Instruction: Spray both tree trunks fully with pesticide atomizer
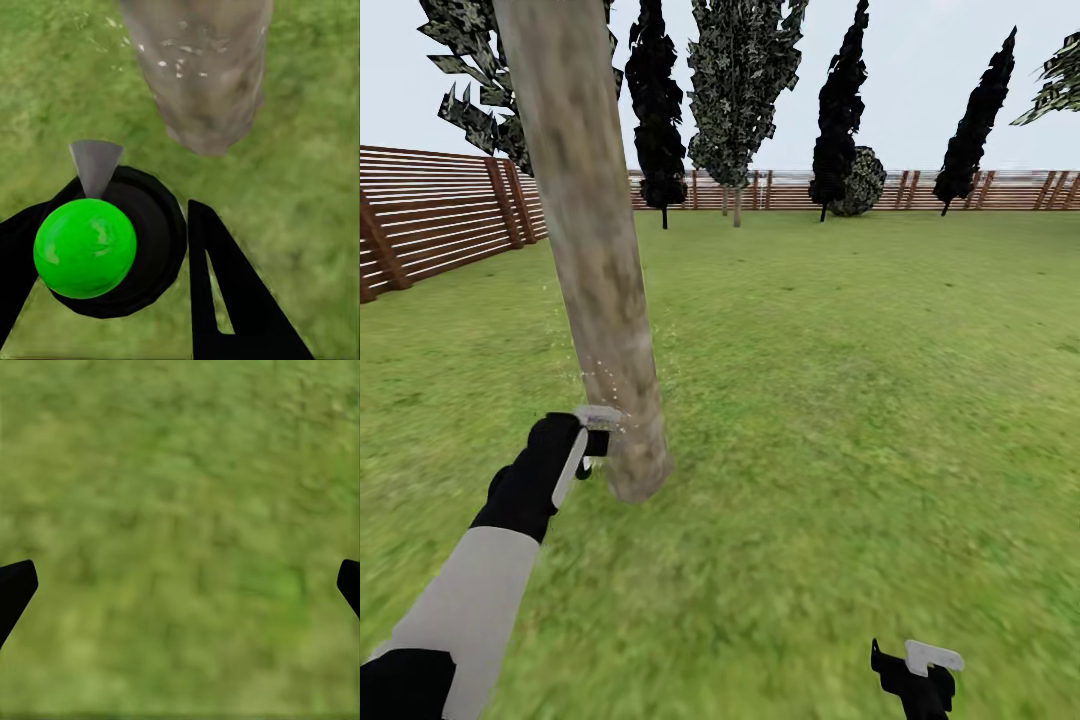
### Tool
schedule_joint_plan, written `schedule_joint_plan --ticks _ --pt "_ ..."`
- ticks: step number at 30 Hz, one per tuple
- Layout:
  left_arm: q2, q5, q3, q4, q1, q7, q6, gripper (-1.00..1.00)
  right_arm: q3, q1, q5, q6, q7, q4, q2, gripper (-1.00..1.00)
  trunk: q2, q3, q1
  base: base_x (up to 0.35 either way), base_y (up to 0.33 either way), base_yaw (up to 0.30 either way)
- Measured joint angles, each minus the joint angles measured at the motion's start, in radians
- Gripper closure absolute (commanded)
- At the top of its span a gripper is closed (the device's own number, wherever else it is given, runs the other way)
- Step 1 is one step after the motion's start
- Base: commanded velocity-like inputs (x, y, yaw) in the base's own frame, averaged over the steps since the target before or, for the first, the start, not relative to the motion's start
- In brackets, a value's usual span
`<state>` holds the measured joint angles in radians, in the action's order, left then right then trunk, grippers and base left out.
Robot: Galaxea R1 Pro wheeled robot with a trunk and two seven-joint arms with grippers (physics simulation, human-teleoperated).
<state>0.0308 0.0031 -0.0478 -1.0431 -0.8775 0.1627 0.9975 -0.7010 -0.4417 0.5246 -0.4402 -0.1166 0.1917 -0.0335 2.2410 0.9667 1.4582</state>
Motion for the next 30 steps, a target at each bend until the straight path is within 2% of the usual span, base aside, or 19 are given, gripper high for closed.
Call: schedule_joint_plan --ticks 2,4,7,9,11,13,14,15,16,17,18,20,21,23,26,27,28,30 --pt "0.036 0.006 -0.003 -0.011 0.001 0.0 0.0 1.0 0.0 0.0 0.0 0.0 0.0 0.0 0.0 -1.0 0.0 0.0 0.0 0.0 0.0 0.0" --pt "0.021 0.019 -0.008 -0.042 0.004 0.0 -0.001 1.0 0.0 0.0 0.0 0.0 0.0 0.0 0.0 -1.0 0.0 0.0 0.0 -0.157 0.0 0.0" --pt "-0.027 0.013 -0.01 -0.072 0.001 0.002 -0.001 1.0 0.0 0.0 0.0 0.0 0.0 0.0 0.0 -1.0 0.0 0.0 0.0 -0.068 0.0 0.0" --pt "-0.033 0.004 -0.011 -0.091 -0.011 0.003 0.001 1.0 0.0 0.0 0.0 0.0 0.0 0.0 0.0 -1.0 0.0 0.0 0.0 -0.007 0.0 0.0" --pt "-0.022 -0.004 -0.009 -0.095 -0.035 0.003 0.013 1.0 0.0 0.0 0.0 0.0 0.0 0.0 0.0 -1.0 0.0 0.0 0.0 -0.001 0.0 0.0" --pt "0.028 -0.004 -0.003 -0.096 -0.042 0.002 0.019 1.0 0.0 0.0 0.0 0.0 0.0 0.0 0.0 -1.0 0.0 0.0 0.0 0.0 0.0 0.0" --pt "0.037 0.006 -0.004 -0.097 -0.041 0.002 0.019 1.0 0.0 0.0 0.0 0.0 0.0 0.0 0.0 -1.0 0.0 0.0 0.0 0.0 0.0 0.0" --pt "0.034 0.016 -0.006 -0.097 -0.042 0.001 0.018 1.0 0.0 0.0 0.0 0.0 0.0 0.0 0.0 -1.0 0.0 0.0 0.0 0.0 0.0 0.0" --pt "0.024 0.019 -0.008 -0.098 -0.044 0.001 0.017 1.0 0.0 0.0 0.0 0.0 0.0 0.0 0.0 -1.0 0.0 0.0 0.0 0.0 0.0 0.0" --pt "-0.015 0.011 -0.01 -0.099 -0.052 0.002 0.018 1.0 0.0 0.0 0.0 0.0 0.0 0.0 0.0 -1.0 0.0 0.0 0.0 0.0 0.0 0.0" --pt "-0.042 0.025 -0.011 -0.099 -0.057 0.002 0.016 1.0 0.0 0.0 0.0 0.0 0.0 0.0 0.0 -1.0 0.0 0.0 0.0 0.0 0.0 0.0" --pt "-0.061 0.005 -0.011 -0.1 -0.066 0.004 0.018 1.0 0.0 0.0 0.0 0.0 0.0 0.0 0.0 -1.0 0.0 0.0 0.0 0.0 0.0 0.0" --pt "-0.06 -0.001 -0.01 -0.1 -0.071 0.004 0.018 1.0 0.0 0.0 0.0 0.0 0.0 0.0 0.0 -1.0 0.0 0.0 0.0 0.0 0.0 0.0" --pt "-0.039 -0.011 -0.005 -0.118 -0.076 0.005 0.02 1.0 0.0 0.0 0.0 0.0 0.0 0.0 0.0 -1.0 0.0 0.0 0.0 0.0 0.0 0.0" --pt "0.003 -0.007 -0.003 -0.136 -0.08 0.004 0.021 1.0 0.0 0.0 0.0 0.0 0.0 0.0 0.0 -1.0 0.0 0.0 0.0 0.0 0.0 0.0" --pt "0.005 0.002 -0.005 -0.14 -0.082 0.004 0.021 1.0 0.0 0.0 0.0 0.0 0.0 0.0 0.0 -1.0 0.0 0.0 0.0 0.0 0.0 0.0" --pt "-0.012 0.012 -0.007 -0.144 -0.084 0.003 0.021 1.0 0.0 0.0 0.0 0.0 0.0 0.0 0.0 -1.0 0.0 0.0 0.0 0.0 0.0 0.0" --pt "-0.083 0.016 -0.009 -0.156 -0.099 0.006 0.021 1.0 0.0 0.0 0.0 0.0 0.0 0.0 0.0 -1.0 0.0 0.0 0.0 0.0 0.0 0.0"
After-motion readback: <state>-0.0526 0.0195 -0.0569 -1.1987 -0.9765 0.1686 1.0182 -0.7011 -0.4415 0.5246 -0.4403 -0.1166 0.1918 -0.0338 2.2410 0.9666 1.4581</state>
